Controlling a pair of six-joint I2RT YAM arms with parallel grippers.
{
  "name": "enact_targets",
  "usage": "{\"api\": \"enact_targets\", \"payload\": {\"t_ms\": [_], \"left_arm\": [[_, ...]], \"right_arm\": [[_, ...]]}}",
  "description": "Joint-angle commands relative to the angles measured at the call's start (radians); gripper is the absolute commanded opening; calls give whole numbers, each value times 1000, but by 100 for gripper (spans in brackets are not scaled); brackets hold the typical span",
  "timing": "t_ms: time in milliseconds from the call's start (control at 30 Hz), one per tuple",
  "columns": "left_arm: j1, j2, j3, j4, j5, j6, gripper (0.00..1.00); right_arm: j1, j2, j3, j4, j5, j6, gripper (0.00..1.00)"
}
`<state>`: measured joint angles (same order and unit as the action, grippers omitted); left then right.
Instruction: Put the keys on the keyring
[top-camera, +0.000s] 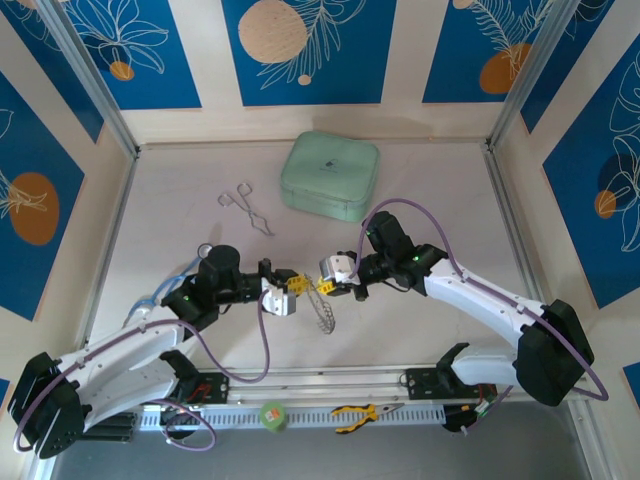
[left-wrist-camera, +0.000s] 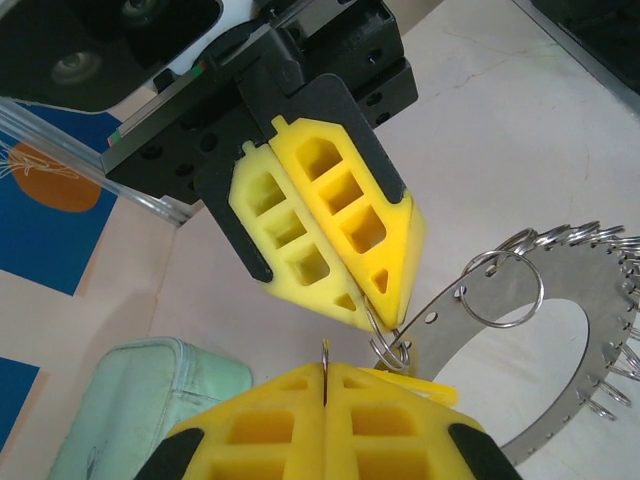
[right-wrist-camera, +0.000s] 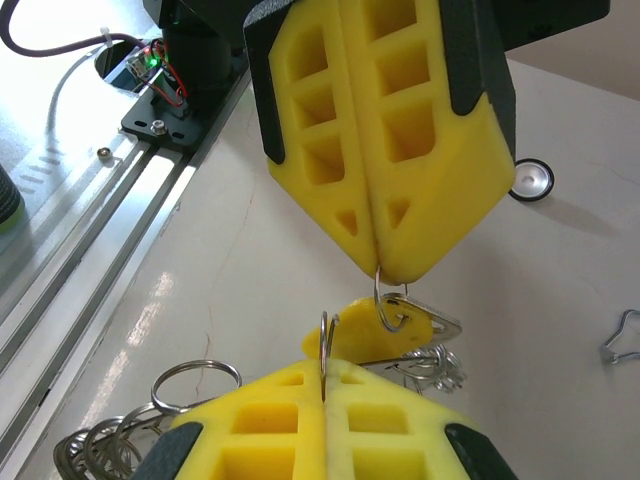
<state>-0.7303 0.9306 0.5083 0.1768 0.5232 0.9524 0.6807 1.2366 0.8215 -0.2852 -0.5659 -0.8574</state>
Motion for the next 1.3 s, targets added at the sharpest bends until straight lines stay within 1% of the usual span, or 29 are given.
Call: {"api": "enact_targets", "payload": {"t_ms": [0,367,1067,1267], "left_arm": [[0,-3,-6,0,18,32,0],[-11,0,7,-77,29,98,0],[-25,-10,7,-63,34,98,0],[-27,-6,5,-95,13,127,0]], "right_arm": [[6,3,23,8,-39,-14,0],[5,11,27,47,-31,4,0],[5,37,47,52,-2,28,0],[-3,25,41,69,-28,37,0]]}}
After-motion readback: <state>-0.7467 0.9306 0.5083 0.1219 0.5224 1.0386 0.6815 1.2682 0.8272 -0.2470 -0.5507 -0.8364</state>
